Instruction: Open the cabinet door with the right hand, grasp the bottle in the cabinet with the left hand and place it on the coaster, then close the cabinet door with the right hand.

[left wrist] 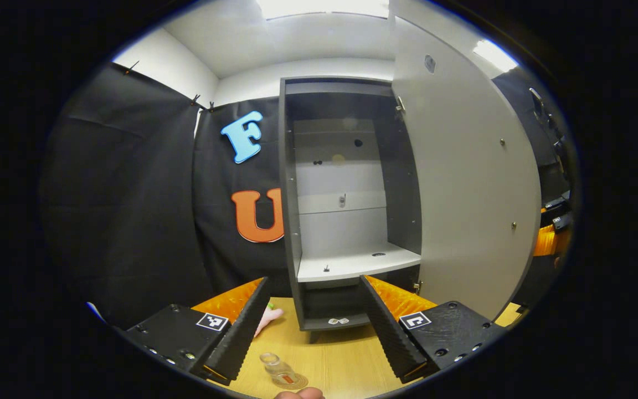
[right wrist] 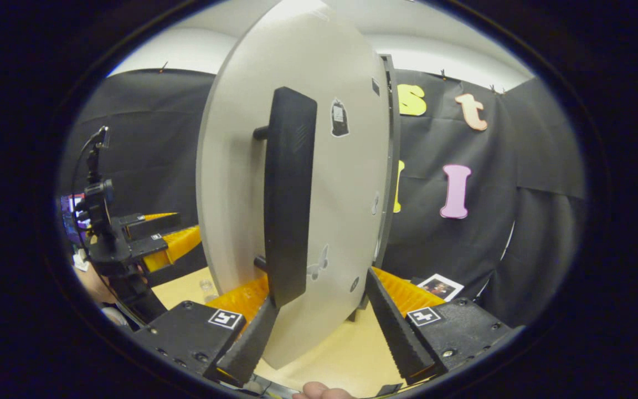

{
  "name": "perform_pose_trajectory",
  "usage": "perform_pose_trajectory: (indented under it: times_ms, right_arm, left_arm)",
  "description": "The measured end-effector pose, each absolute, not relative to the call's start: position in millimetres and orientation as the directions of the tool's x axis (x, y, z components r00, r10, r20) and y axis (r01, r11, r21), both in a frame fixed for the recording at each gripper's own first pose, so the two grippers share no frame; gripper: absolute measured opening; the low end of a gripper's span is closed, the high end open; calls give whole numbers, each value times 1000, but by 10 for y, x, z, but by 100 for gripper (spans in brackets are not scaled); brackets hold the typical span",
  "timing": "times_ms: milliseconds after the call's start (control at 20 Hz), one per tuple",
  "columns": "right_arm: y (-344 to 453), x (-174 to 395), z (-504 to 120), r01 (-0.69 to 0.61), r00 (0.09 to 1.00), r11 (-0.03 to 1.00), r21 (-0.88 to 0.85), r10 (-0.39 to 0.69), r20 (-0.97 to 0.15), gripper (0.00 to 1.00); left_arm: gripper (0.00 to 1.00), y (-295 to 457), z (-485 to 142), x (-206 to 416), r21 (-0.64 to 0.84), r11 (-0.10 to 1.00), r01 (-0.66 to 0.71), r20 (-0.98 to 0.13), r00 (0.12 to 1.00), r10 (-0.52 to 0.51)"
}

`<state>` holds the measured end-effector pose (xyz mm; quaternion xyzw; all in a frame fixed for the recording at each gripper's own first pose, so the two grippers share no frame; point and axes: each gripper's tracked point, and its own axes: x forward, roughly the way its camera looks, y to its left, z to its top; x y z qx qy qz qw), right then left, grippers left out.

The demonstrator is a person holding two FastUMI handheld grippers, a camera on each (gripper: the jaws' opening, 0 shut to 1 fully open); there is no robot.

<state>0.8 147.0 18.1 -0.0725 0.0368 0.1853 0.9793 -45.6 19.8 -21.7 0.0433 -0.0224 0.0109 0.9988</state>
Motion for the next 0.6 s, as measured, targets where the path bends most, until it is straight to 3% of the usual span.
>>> perform_pose_trajectory:
  times_ms: [200,350,400,600]
  right_arm:
    - [1793,-9,84,-440,895,895,-74,430,-120,94]
    - [1809,79,184,-385,922,919,-81,379,-84,94]
    - [1878,109,173,-401,914,914,-56,396,-88,89]
    - [2104,189,177,-406,910,914,14,405,-88,96]
  left_arm:
    - [96,255,-204,-361,88,996,-4,48,999,-1]
    - [96,261,-117,-241,85,996,20,74,997,-27]
    - [96,295,-105,-203,83,996,23,81,996,-30]
    - [96,466,-112,-158,112,993,30,90,995,-41]
